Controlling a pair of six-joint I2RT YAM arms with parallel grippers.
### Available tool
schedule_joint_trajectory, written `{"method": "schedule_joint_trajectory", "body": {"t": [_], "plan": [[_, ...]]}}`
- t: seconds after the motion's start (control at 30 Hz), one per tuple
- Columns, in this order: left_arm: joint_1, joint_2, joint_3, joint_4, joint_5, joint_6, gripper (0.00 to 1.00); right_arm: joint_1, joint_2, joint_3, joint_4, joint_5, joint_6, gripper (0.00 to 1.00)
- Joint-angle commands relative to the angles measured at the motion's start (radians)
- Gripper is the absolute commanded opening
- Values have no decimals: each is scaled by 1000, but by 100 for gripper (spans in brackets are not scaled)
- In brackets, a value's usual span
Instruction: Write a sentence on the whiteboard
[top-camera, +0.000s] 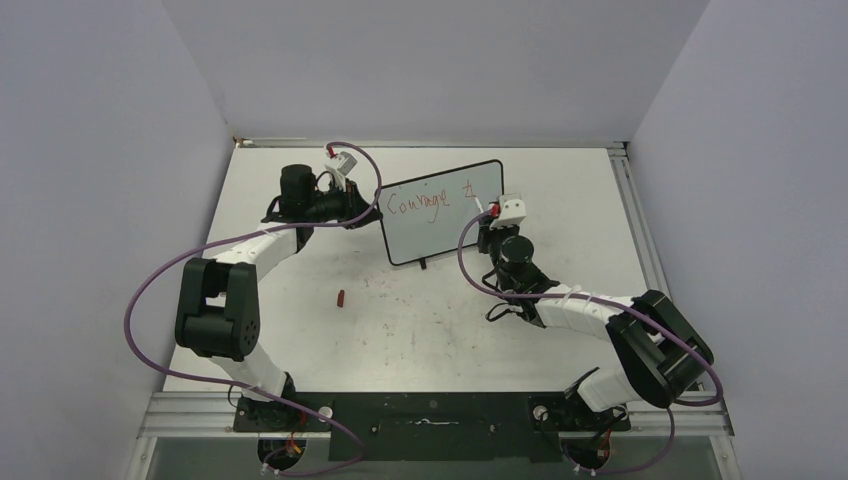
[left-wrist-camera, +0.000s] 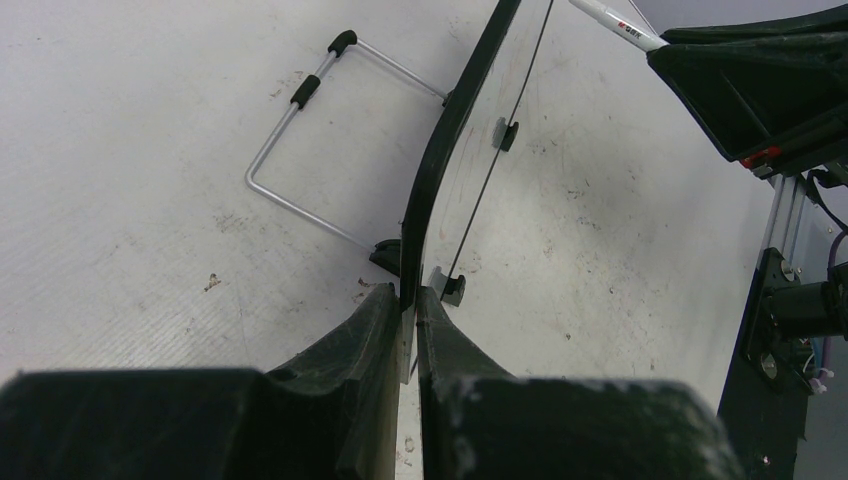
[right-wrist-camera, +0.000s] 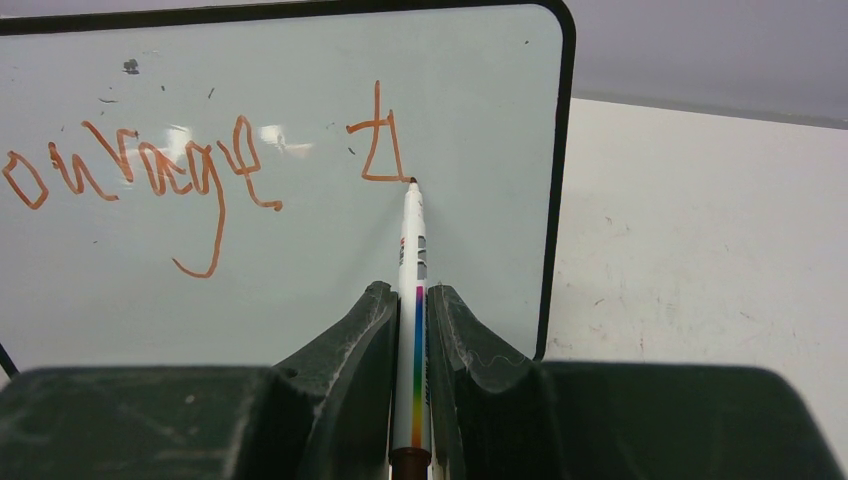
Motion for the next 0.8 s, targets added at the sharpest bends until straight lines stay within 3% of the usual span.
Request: {"method": "schedule_joint_trajectory", "body": {"t": [0.0,0.77], "plan": [[7,-42,31,-7,12,7,0,-11,-7,52,28,25,-16,5],[7,-43,31,-7,14,7,0,5,28,78,27,-8,-21,5]]}}
